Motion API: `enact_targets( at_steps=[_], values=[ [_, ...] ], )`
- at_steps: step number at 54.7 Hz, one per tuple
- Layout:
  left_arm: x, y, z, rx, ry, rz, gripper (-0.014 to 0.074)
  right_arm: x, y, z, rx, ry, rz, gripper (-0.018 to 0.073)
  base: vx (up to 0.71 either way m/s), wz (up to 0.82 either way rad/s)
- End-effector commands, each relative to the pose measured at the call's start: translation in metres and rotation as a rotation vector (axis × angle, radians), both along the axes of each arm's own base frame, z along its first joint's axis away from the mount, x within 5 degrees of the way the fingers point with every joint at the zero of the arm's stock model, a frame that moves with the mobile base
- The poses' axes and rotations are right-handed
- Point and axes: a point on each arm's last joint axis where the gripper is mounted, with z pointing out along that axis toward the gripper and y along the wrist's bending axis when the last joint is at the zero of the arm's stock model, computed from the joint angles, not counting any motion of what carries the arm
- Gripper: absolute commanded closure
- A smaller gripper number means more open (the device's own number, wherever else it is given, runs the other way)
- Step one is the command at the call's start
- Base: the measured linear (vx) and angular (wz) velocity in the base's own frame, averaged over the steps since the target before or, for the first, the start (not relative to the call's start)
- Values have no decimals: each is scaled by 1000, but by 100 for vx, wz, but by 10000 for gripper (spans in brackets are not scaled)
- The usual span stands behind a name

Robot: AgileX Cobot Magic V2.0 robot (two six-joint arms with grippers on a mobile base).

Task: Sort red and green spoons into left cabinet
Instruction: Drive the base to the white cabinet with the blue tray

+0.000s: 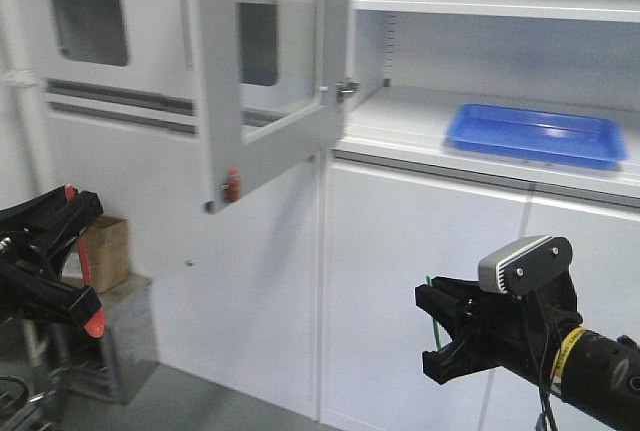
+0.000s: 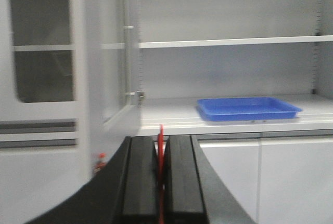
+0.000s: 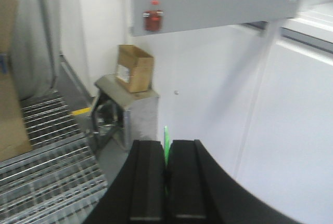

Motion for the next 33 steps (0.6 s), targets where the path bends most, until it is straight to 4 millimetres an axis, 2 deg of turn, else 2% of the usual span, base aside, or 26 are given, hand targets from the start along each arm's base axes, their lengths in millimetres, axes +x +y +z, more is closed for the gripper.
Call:
enact_targets(
  at_steps=[1, 18, 26, 33],
  values=[
    [-6, 0, 21, -57, -107, -19, 414, -2, 3, 28, 85, -123, 37, 568, 14, -54],
    [-6, 0, 21, -57, -107, -19, 414, -4, 6, 36, 145, -178, 79, 568, 13, -51],
    [-6, 0, 21, -57, -107, -19, 414, -2, 4, 38, 189, -172, 43, 568, 11, -43],
    [-6, 0, 21, -57, -107, -19, 414, 3, 16, 37, 279, -148, 22, 568, 9, -31]
  ],
)
